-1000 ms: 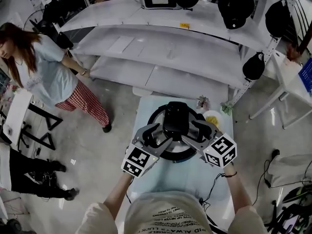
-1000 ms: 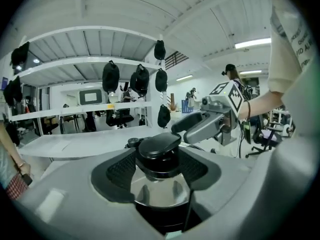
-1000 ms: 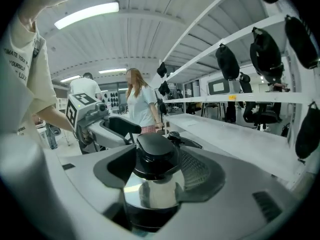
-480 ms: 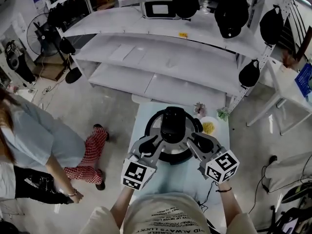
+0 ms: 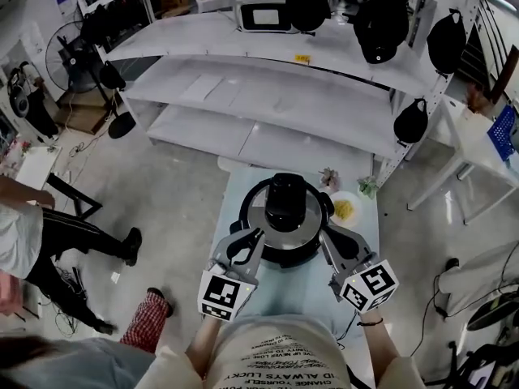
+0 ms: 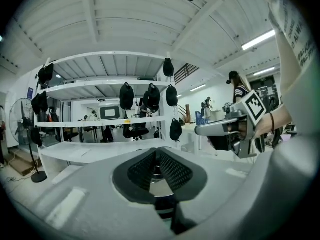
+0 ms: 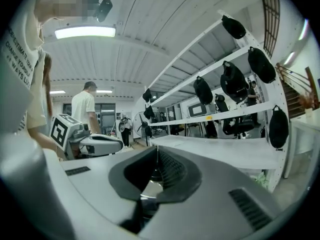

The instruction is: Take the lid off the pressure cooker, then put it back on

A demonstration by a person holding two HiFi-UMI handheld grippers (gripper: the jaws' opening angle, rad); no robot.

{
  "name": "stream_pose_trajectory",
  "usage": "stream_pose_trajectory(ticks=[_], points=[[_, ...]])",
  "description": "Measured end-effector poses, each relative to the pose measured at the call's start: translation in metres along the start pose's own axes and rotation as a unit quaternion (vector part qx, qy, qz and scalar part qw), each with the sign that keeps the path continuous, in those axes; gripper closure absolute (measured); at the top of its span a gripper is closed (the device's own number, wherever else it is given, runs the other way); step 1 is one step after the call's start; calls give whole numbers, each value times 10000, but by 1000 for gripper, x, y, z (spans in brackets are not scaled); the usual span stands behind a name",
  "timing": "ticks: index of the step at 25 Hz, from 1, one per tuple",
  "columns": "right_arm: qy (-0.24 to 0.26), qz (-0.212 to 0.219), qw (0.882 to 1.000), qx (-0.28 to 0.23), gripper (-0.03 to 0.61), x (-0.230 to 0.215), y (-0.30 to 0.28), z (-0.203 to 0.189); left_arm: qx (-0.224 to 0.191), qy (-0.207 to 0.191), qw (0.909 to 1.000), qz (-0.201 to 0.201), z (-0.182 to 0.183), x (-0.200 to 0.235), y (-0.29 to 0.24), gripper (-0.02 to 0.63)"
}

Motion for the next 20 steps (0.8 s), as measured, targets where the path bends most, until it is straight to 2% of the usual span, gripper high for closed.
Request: stream_pose_trajectory(ticks=[8,20], points=[[-110,-135,9992,-372,571,3,12,3,-122,95,9998,149,0,1,17,581],[-235,-212,9977,-601,574,8,28,6,-3,133,9992,381,-9,2,34,586]])
Point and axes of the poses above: the fingertips, and each gripper's own axes: y backward along the fingers, x to its left, z out of its top, the point moved 8 cm from there along y, backward along the fingers, and after that the axes turned 3 degrees about x, right-handed, at the moved point
